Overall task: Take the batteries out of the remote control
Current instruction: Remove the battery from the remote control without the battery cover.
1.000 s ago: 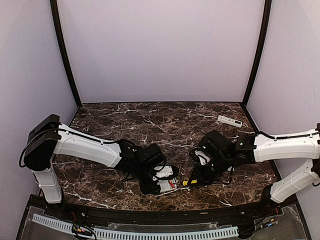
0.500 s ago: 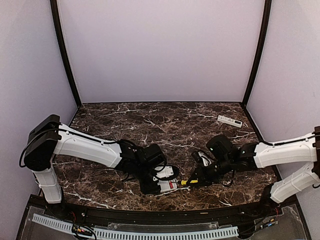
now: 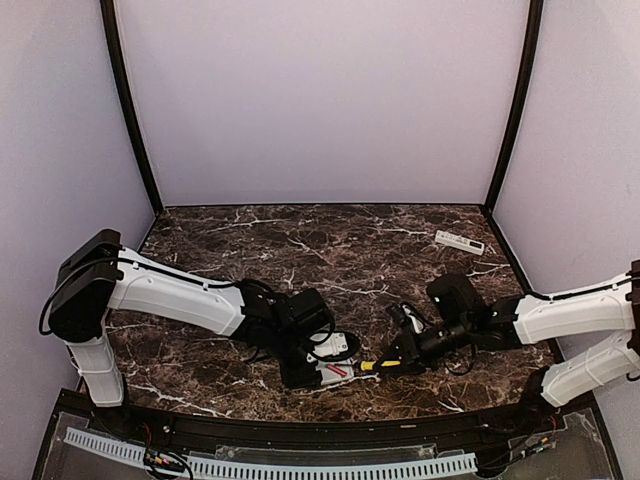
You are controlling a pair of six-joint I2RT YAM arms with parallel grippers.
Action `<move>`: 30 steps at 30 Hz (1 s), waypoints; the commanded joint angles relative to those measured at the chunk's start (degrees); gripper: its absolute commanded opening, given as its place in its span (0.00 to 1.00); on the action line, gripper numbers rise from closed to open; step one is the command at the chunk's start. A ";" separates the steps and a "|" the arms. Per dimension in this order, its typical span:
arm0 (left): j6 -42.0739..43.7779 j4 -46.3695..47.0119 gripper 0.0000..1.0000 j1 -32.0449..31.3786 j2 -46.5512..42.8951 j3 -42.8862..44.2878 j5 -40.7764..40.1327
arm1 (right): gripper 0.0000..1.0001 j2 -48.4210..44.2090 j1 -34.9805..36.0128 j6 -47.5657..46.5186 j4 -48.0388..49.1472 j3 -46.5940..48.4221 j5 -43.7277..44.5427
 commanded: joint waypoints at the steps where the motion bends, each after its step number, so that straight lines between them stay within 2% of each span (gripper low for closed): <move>1: 0.43 -3.31 0.34 -0.69 3.72 -1.41 -1.89 | 0.00 -2.06 -0.41 2.19 7.43 -1.37 -3.16; 9: 0.36 -3.45 0.33 -0.69 3.74 -1.19 -2.66 | 0.00 -3.19 -0.53 1.51 4.22 -1.21 -2.07; 20: -0.74 -1.35 0.33 -0.69 2.29 -1.45 -17.07 | 0.00 -4.86 -0.51 -4.11 -9.53 3.32 3.89; 26: -1.08 -0.67 0.33 -0.69 1.49 -1.70 -20.57 | 0.00 -2.57 -0.12 -7.26 -15.25 7.38 6.75; 30: -1.01 -0.66 0.33 -0.69 1.45 -1.57 -21.17 | 0.00 -0.80 0.43 -7.94 -15.67 9.41 8.35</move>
